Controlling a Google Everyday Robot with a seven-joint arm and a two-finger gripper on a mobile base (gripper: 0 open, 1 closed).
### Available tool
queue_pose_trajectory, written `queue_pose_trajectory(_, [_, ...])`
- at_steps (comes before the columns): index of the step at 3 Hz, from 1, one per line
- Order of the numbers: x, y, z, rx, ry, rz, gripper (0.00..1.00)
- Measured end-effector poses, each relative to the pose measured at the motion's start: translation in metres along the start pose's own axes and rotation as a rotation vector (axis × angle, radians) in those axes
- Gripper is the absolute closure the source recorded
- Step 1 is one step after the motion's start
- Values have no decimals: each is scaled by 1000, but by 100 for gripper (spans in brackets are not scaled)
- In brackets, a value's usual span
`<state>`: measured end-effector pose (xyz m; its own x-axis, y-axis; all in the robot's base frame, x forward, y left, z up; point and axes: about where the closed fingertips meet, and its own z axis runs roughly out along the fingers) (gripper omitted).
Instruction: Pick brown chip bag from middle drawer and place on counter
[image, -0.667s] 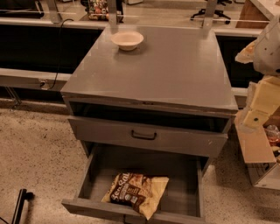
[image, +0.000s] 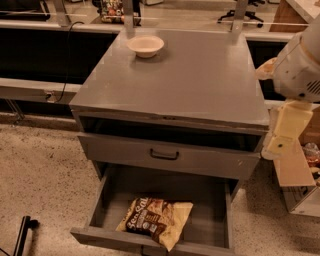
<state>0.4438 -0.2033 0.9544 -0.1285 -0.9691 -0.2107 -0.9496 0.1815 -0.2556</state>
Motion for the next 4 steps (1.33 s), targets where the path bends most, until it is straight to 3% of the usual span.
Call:
queue_pose_trajectory(1, [-1, 29, 34, 2, -92, -92, 0])
queue_pose_trajectory(2, [19, 46, 47, 28, -135, -79, 0])
queue_pose_trajectory(3, [4, 46, 90, -9, -81, -269, 0])
queue_pose_trajectory(4, [3, 62, 151, -62, -62, -485, 0])
